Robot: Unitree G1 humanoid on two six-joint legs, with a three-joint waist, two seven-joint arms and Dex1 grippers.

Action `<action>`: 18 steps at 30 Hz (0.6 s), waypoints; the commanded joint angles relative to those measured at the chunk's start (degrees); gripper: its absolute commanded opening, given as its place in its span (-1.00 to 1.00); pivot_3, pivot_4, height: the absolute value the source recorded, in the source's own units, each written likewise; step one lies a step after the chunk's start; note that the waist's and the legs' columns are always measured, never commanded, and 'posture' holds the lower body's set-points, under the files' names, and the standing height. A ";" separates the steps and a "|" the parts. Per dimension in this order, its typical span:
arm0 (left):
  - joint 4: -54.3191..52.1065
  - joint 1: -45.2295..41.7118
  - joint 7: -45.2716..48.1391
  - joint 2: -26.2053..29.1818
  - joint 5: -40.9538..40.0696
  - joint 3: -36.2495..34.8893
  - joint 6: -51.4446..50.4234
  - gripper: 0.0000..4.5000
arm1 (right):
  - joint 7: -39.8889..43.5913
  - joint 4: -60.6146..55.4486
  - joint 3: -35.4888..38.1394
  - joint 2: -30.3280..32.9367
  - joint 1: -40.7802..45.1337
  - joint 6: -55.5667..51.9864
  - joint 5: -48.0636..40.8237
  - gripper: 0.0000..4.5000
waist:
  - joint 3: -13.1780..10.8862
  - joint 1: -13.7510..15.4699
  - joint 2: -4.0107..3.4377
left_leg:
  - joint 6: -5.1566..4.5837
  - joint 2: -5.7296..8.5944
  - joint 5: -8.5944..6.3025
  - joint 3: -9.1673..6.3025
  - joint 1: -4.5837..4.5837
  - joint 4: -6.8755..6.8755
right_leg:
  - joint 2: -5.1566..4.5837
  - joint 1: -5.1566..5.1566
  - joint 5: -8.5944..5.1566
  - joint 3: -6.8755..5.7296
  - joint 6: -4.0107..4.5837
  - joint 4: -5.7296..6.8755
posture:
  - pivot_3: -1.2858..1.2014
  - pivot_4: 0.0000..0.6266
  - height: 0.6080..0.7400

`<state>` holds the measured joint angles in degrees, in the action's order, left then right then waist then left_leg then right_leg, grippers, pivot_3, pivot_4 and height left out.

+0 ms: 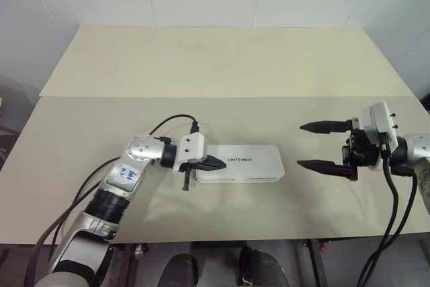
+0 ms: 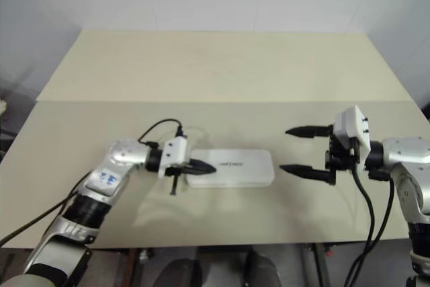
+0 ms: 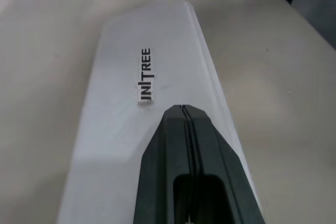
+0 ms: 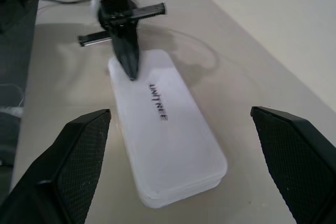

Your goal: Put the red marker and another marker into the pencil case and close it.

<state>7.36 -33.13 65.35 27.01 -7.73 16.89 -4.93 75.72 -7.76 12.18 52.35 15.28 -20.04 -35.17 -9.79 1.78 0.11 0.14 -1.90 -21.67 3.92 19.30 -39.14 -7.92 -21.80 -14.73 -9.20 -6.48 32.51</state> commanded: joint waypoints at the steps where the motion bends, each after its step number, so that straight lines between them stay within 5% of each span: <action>1: 0.45 -1.08 -1.72 -0.85 2.46 1.54 -1.78 -0.99 | 0.38 -2.35 2.23 1.43 -1.81 1.14 0.21 1.00 | 0.00 -0.09 0.00 | 0.00 0.00 0.00 0.01 -0.01 -0.01 | 0.00 0.01 0.00 0.01 0.00 0.00 | 0.03 -0.52 1.00; 12: -5.46 -1.23 -3.34 -0.99 6.72 6.72 -10.75 -0.99 | -1.85 -5.00 2.38 -0.06 -4.34 1.80 0.09 1.00 | 0.05 -0.12 0.01 | -0.04 -0.01 0.05 -0.07 -0.15 -0.06 | -0.02 0.20 0.01 0.04 -0.01 0.01 | 0.03 -0.52 1.00; 18: -10.19 0.38 -4.66 -0.77 1.28 0.79 -14.15 -0.99 | -1.49 -2.87 -0.27 -2.15 -2.18 3.29 0.79 1.00 | 0.05 -0.27 0.02 | -0.04 -0.01 0.05 -0.09 -0.13 -0.06 | -0.01 0.19 0.01 0.03 -0.01 -0.02 | 0.03 -0.52 1.00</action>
<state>-0.70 -33.36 61.09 25.71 -4.69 19.65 -18.37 74.13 -10.73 11.31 50.44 12.22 -17.82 -34.02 -9.74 1.51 0.13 0.10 -1.91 -21.61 3.83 19.18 -39.20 -7.93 -21.63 -14.72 -9.16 -6.49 32.48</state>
